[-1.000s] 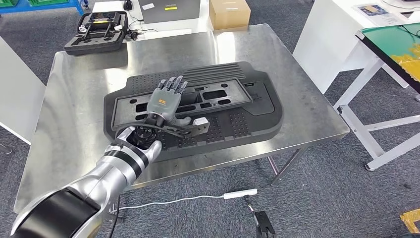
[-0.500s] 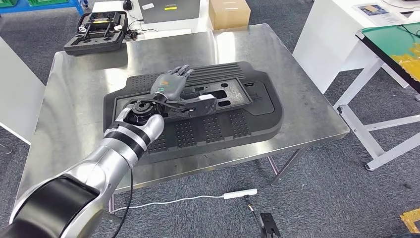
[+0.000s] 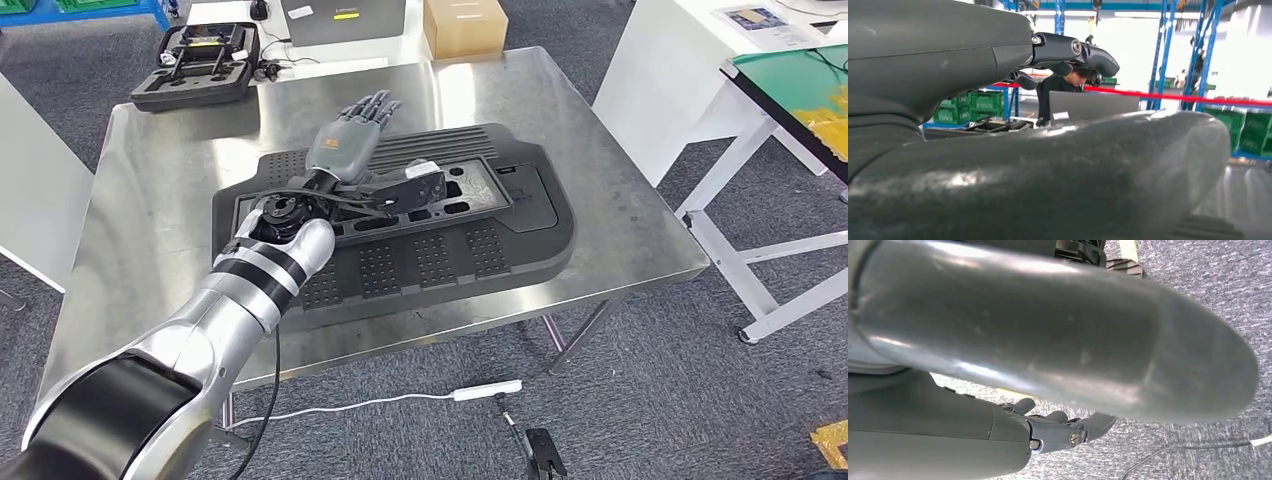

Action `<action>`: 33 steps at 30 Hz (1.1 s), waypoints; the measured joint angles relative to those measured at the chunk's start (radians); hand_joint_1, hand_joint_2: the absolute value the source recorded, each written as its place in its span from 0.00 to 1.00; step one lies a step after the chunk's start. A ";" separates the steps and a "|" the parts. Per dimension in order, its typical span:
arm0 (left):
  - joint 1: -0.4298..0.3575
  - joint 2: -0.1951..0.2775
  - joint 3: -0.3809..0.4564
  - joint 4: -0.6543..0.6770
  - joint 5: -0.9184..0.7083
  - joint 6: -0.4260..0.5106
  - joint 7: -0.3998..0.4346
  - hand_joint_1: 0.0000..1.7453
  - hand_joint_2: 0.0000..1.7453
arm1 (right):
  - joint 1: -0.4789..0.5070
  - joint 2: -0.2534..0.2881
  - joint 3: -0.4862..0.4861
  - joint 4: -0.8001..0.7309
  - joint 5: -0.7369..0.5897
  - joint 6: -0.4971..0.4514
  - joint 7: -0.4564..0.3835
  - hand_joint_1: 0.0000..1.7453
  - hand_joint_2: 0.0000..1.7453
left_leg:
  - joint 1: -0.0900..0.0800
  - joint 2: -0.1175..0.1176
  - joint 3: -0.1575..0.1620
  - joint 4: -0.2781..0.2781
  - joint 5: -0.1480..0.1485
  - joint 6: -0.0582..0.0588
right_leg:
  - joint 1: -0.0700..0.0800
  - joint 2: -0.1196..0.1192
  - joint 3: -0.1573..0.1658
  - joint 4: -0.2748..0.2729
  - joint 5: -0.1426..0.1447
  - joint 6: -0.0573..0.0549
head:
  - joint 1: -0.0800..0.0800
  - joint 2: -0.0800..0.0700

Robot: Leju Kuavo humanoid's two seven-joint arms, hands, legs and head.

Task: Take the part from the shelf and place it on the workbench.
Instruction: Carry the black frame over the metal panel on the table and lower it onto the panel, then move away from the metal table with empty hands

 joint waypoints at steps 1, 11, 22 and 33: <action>-0.001 -0.002 0.000 -0.004 0.004 0.008 -0.003 0.00 0.00 | 0.000 -0.001 -0.001 0.000 0.002 0.000 0.000 0.00 0.00 | 0.003 0.000 0.002 -0.007 0.006 0.006 | 0.001 0.004 -0.006 0.010 -0.010 0.001 | 0.000 0.000; 0.009 -0.011 0.000 -0.019 0.043 0.081 -0.025 0.00 0.00 | -0.002 -0.006 -0.015 0.000 0.019 -0.001 0.003 0.00 0.00 | 0.021 -0.021 -0.032 -0.014 0.046 -0.014 | -0.023 0.035 0.023 0.053 -0.055 0.042 | 0.013 0.000; 0.026 0.010 -0.001 -0.029 0.083 0.182 -0.012 0.00 0.00 | -0.004 -0.005 -0.023 0.000 0.029 -0.009 0.010 0.00 0.00 | 0.025 -0.010 -0.122 0.277 -0.135 -0.054 | -0.008 0.027 -0.017 0.017 0.006 -0.032 | 0.001 0.000; 0.041 0.024 0.017 -0.064 0.150 0.248 -0.035 0.00 0.00 | -0.004 -0.004 -0.034 0.000 0.041 -0.011 0.008 0.00 0.00 | 0.010 -0.004 0.064 -0.013 -0.035 0.006 | -0.002 0.023 -0.080 0.073 -0.005 0.007 | 0.007 0.000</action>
